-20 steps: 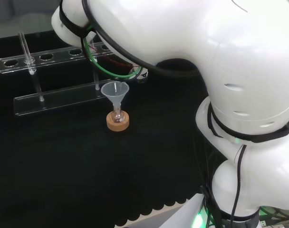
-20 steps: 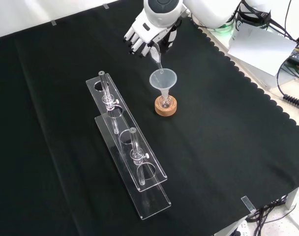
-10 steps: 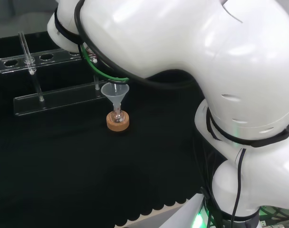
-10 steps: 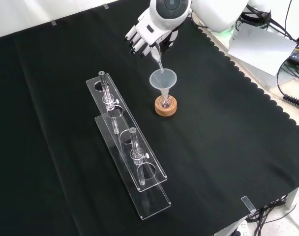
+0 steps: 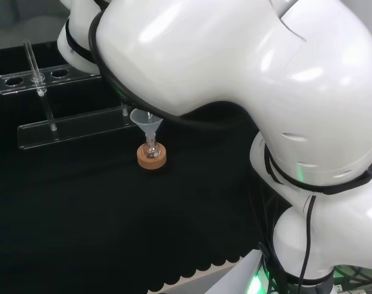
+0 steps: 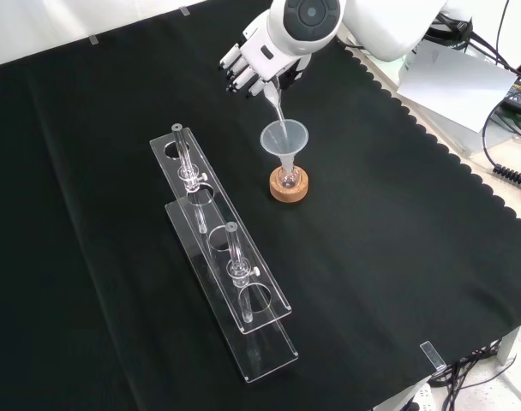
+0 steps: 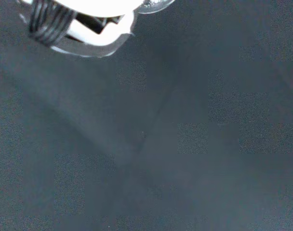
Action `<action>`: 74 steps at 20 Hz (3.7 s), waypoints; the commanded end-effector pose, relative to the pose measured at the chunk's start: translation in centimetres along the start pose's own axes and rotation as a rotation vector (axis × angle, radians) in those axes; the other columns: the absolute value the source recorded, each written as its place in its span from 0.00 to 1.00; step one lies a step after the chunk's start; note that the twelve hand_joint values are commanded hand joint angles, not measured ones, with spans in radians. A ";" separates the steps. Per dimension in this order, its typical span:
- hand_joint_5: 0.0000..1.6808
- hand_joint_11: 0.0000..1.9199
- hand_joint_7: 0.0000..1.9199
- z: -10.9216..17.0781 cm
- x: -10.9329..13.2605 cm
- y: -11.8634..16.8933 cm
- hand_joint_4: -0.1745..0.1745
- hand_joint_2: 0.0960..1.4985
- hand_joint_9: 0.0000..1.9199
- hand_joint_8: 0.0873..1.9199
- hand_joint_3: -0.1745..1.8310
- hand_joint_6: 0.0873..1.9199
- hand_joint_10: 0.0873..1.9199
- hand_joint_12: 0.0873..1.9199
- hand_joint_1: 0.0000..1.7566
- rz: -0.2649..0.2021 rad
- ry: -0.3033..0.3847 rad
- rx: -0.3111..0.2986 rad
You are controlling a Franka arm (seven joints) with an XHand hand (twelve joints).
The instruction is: Pour all the NaCl from the weighing funnel into the round-bottom flask.
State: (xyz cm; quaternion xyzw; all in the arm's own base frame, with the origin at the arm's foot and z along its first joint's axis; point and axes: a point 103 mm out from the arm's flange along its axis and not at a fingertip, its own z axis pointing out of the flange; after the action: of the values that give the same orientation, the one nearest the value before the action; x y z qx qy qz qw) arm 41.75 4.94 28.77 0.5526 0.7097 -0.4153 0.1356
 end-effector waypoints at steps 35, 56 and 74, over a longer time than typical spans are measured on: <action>0.72 0.32 0.29 -2.2 0.4 -0.5 1.00 0.38 0.45 0.29 0.47 0.40 0.19 0.60 0.63 0.019 -0.206 -0.018; 0.72 0.32 0.29 -3.5 1.7 -0.5 1.00 0.38 0.45 0.29 0.47 0.41 0.19 0.59 0.63 0.017 -0.302 0.001; 0.72 0.31 0.29 -4.0 1.7 -0.4 1.00 0.38 0.44 0.29 0.47 0.41 0.18 0.59 0.63 0.037 -0.351 0.027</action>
State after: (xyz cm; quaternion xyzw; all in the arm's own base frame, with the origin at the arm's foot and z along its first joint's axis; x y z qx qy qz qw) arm 41.73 9.26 30.34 0.4836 0.6633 -0.5092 0.2587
